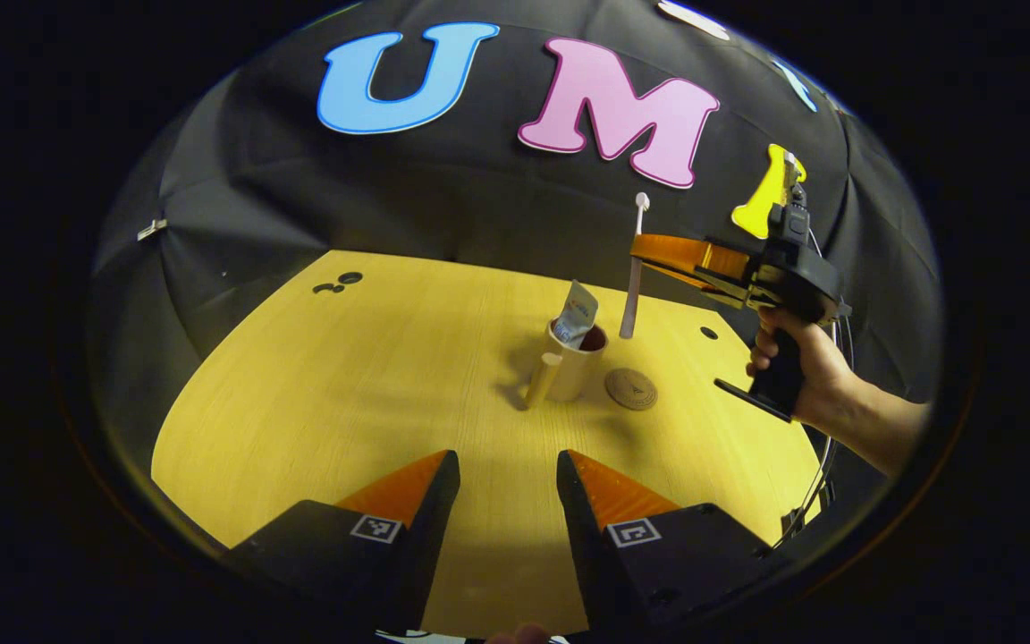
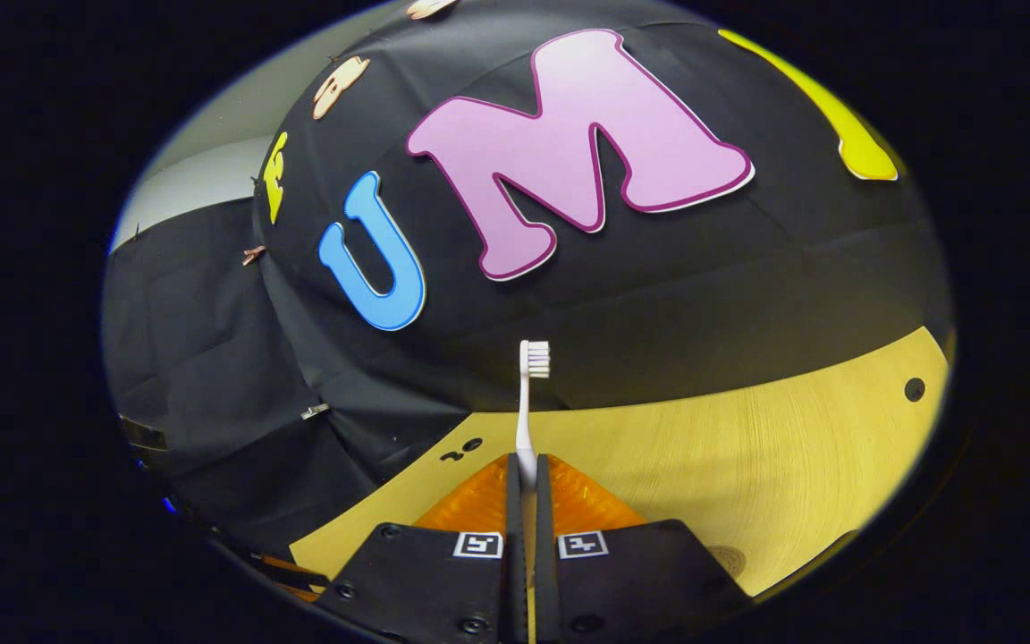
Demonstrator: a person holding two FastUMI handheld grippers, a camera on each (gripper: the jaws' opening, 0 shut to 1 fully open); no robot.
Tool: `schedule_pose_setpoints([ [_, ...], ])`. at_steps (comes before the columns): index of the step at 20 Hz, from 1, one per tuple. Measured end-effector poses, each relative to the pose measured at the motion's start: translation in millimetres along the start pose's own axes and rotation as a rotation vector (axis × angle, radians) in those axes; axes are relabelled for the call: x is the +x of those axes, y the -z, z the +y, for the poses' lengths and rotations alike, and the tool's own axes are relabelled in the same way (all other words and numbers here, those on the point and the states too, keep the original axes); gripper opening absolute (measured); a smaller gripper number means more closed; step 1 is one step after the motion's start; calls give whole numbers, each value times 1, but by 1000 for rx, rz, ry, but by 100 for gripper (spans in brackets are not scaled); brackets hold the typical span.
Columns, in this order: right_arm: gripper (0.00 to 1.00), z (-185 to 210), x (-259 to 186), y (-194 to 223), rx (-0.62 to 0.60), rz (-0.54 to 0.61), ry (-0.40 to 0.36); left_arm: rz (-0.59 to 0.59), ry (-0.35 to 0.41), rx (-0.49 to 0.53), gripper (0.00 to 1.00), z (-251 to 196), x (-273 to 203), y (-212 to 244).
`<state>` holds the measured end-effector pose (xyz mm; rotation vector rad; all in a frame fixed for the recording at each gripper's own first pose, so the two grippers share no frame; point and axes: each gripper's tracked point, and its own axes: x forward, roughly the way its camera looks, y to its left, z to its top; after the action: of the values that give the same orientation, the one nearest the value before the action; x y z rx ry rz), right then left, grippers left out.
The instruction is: Put the toothbrush and toothpaste on the desktop into the cup, then pick up the cup and place it on the coaster on the desktop.
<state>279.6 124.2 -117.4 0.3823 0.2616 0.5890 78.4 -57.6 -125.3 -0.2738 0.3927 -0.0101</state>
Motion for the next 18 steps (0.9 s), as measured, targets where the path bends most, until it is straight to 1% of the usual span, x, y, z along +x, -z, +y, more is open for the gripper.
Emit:
schedule_pose_setpoints([
  [5,8,-16,27,21,-4,13,7,37,-41,-9,69,4,-12,22],
  [8,8,-22,36,38,-49,37,8,56,-50,-22,68,3,-14,31],
  [11,8,-27,38,54,-111,68,18,68,-56,-17,68,1,-14,30],
  [14,10,-26,37,70,-140,115,7,69,-51,-9,68,0,-9,33],
  [15,9,-27,35,72,-145,119,10,71,-42,-7,68,-2,-8,32],
  [17,12,-25,29,74,-146,126,14,73,-18,2,68,-10,-6,30],
  [18,12,-23,28,77,-141,141,13,74,-11,11,69,-13,-5,29],
])
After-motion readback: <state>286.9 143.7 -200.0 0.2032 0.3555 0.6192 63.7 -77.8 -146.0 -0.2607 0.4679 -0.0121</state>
